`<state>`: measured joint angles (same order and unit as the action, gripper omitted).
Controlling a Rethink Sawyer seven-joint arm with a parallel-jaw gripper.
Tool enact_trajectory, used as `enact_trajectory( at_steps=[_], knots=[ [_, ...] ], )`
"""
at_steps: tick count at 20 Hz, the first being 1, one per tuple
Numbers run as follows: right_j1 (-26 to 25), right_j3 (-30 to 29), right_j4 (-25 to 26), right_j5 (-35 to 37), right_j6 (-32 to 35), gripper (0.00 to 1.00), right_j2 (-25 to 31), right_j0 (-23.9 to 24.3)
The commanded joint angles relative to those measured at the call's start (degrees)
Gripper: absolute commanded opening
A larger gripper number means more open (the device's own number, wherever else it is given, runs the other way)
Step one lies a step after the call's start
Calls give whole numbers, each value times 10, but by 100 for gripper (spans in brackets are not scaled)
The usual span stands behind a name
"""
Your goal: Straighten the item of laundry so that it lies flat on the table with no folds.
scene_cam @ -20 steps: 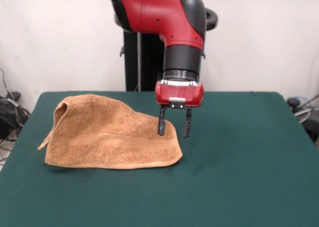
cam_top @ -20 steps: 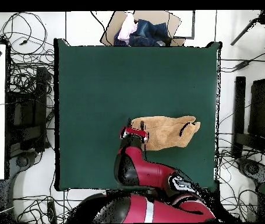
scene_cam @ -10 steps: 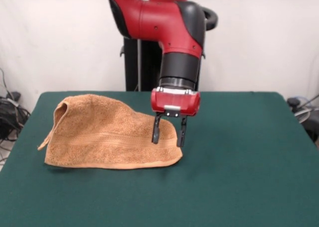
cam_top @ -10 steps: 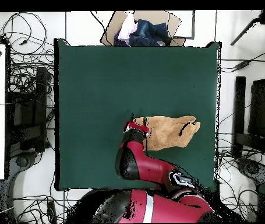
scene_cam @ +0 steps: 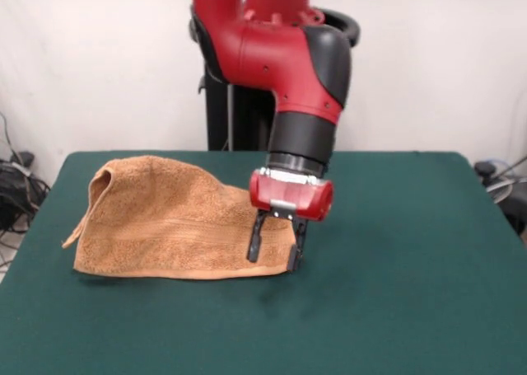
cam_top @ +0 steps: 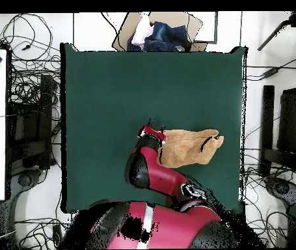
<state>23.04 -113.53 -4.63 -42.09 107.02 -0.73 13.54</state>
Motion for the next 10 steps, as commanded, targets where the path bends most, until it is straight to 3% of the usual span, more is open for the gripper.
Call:
enact_trajectory(
  at_steps=[1, 10],
  knots=[
    [-53, 75, -55, -2, 107, 100, 37, -40],
    [-67, 57, -75, -2, 151, 100, 56, -68]
  ],
)
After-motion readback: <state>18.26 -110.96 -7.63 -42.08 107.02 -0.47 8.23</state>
